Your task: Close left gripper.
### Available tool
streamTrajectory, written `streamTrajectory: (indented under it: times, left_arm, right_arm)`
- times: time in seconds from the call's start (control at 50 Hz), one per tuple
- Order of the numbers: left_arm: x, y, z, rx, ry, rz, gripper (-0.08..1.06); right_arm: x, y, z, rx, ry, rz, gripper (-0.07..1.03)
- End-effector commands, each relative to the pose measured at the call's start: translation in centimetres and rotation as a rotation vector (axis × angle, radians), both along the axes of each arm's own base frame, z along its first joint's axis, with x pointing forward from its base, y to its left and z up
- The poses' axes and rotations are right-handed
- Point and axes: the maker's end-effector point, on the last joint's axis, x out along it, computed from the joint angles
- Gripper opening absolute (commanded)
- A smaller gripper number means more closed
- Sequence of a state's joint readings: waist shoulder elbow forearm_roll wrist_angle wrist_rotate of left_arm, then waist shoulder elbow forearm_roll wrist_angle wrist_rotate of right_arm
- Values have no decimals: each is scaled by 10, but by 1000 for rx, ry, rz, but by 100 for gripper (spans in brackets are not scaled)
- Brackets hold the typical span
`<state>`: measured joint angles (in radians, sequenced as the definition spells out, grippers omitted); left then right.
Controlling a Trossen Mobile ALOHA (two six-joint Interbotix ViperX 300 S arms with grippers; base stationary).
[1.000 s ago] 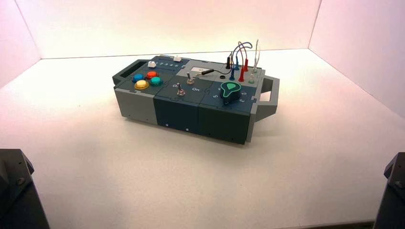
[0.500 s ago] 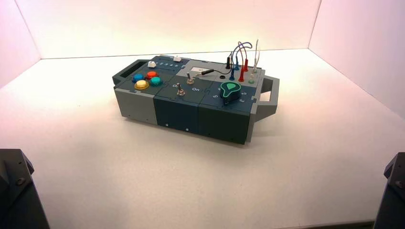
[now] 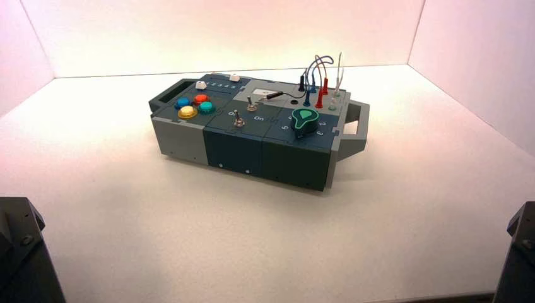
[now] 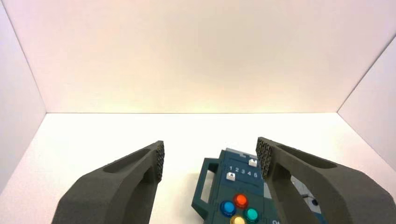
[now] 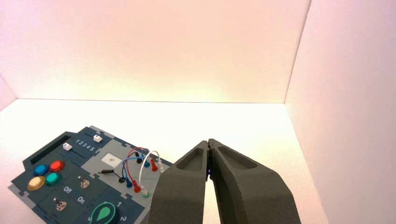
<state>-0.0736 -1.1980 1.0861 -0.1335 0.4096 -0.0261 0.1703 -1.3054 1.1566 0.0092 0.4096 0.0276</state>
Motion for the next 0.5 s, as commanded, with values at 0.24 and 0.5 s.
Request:
streamTrajectory:
  times: [0.24,0.5]
  left_arm:
    - [6,-1,20,-8,-31,-1,-3]
    - [6,-1,23,-9,-33,-1,-3]
  right_arm:
    - [2,1,5,5,-4,3,-2]
    - [2,1,5,5,-4,3,-2]
